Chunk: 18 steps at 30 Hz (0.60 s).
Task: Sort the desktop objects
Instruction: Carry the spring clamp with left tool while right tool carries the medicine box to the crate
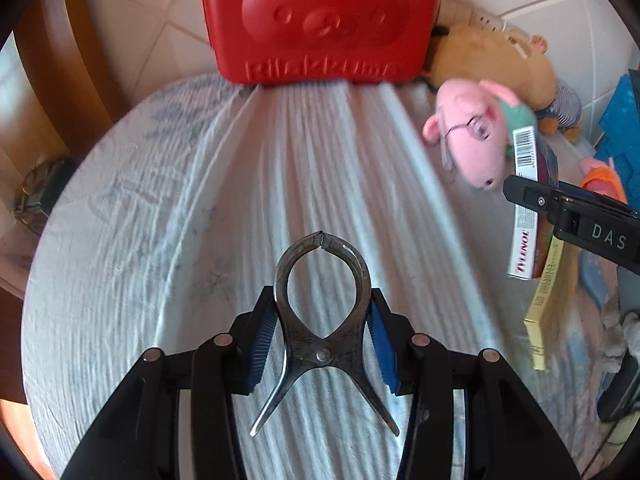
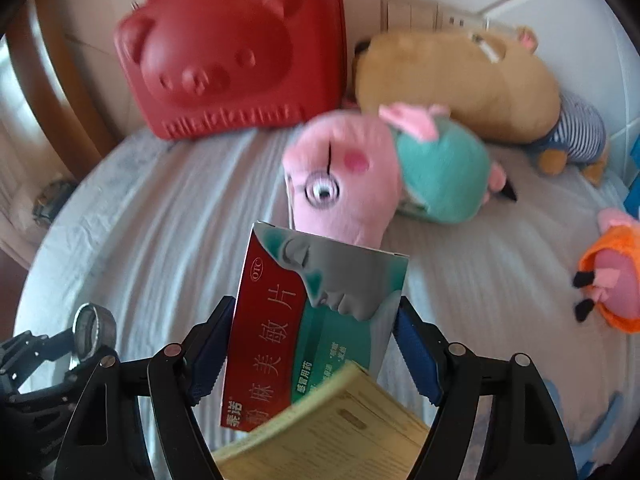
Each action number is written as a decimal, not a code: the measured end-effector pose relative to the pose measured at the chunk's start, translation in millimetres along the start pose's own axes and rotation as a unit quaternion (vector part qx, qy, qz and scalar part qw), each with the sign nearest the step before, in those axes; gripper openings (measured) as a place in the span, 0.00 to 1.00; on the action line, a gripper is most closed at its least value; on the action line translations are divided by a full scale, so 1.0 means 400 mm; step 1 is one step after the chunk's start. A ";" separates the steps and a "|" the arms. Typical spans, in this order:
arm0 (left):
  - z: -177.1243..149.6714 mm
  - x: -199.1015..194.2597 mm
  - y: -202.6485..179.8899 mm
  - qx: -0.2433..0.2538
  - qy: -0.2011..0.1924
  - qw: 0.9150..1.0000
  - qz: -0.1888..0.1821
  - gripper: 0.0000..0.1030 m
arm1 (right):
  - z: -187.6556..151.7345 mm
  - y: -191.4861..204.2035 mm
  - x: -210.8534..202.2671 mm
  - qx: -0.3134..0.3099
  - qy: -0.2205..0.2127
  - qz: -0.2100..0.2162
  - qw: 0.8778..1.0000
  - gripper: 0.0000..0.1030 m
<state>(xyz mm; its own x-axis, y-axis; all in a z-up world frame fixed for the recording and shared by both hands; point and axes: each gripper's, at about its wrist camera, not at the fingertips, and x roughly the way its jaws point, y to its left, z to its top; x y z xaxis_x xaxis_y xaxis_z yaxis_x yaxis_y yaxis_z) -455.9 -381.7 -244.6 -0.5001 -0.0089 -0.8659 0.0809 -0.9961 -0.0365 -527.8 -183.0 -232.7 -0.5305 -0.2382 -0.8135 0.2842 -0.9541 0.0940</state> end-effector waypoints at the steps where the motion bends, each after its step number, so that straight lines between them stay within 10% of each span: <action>1: 0.003 -0.019 -0.005 0.000 -0.007 1.000 -0.001 0.43 | 0.004 0.002 -0.022 -0.001 -0.010 0.003 1.000 0.74; 18: -0.038 -0.383 -0.153 0.033 -0.116 0.992 -0.029 0.43 | -0.021 0.002 -0.421 -0.005 -0.108 0.002 0.994 0.71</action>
<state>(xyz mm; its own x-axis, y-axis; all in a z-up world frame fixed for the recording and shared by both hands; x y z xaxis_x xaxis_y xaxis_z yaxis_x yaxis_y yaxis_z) -371.2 -317.9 -117.4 -0.6882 0.0367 -0.7246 -0.0065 -0.9990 -0.0444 -431.5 -142.2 -100.5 -0.6885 -0.2765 -0.6704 0.2939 -0.9515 0.0907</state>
